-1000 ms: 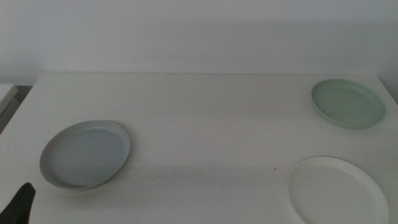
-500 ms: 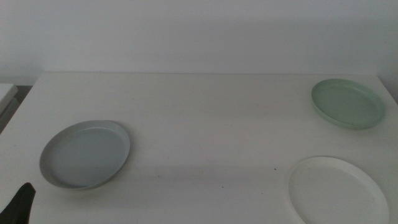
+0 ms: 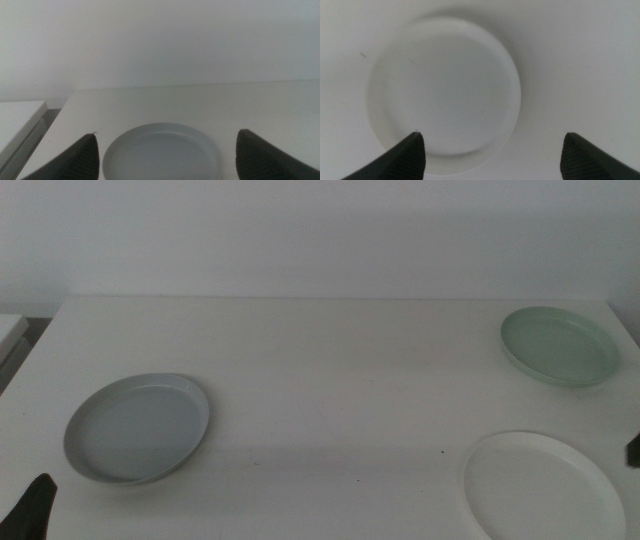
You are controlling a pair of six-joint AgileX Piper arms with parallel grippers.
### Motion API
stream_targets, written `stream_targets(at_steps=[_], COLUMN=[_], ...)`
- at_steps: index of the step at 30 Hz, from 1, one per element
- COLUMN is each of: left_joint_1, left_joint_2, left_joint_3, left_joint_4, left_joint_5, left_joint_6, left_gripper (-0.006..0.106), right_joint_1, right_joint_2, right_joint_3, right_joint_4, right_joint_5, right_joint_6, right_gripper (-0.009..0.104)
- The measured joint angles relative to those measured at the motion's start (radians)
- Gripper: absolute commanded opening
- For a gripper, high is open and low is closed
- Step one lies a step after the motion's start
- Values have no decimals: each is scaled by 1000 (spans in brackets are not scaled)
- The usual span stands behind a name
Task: Stack the three bowls on top of each other.
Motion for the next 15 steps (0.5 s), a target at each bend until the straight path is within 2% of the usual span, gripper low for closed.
stream_targets(at_steps=[15], left_joint_1=[0], left_joint_2=[0], left_joint_3=[0], left_joint_4=[0], left_joint_5=[0], left_joint_6=[0], left_gripper=[94], right_joint_1=[0], right_joint_2=[502], right_joint_3=[0], right_joint_4=[-41], right_joint_5=[-159], right_joint_6=[4], right_gripper=[92])
